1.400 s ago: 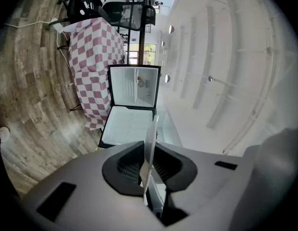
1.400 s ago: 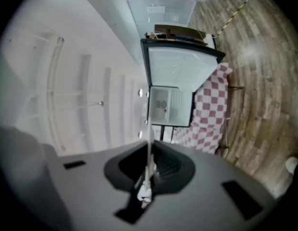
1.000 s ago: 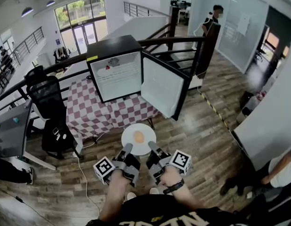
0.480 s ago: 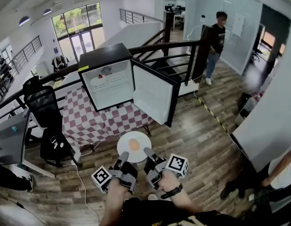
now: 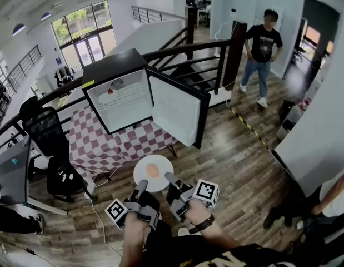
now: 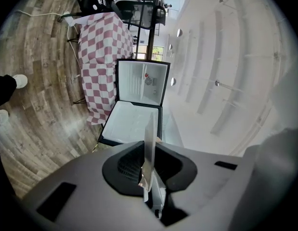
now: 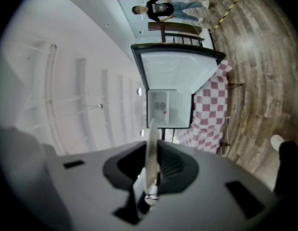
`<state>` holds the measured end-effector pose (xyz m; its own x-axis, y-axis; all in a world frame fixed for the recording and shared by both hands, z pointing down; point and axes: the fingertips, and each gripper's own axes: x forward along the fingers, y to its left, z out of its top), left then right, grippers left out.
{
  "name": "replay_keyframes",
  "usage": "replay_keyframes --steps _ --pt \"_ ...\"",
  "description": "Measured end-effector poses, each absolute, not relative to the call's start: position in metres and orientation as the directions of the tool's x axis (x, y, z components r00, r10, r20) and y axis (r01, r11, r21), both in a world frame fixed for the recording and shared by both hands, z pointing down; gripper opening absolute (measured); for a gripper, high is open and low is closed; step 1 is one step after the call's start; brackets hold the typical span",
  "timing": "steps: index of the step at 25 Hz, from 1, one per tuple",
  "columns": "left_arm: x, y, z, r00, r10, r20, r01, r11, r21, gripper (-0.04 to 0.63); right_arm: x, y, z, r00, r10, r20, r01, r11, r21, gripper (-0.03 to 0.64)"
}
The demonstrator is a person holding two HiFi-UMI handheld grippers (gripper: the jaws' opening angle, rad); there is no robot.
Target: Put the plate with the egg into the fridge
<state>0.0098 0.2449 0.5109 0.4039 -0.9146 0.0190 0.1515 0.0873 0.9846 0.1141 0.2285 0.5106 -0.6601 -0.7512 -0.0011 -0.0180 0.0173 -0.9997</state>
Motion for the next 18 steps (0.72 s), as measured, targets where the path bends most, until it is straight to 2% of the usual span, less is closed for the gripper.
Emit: replay_keyframes --steps 3,18 --pt "0.001 0.216 0.508 0.422 -0.907 -0.005 0.153 0.066 0.986 0.048 0.105 0.203 0.508 -0.647 -0.762 -0.020 -0.023 0.046 -0.999 0.051" --pt "-0.057 0.087 0.506 0.519 -0.855 -0.013 0.146 0.073 0.987 0.048 0.048 0.083 0.508 -0.550 -0.835 0.014 -0.040 0.010 -0.999 0.051"
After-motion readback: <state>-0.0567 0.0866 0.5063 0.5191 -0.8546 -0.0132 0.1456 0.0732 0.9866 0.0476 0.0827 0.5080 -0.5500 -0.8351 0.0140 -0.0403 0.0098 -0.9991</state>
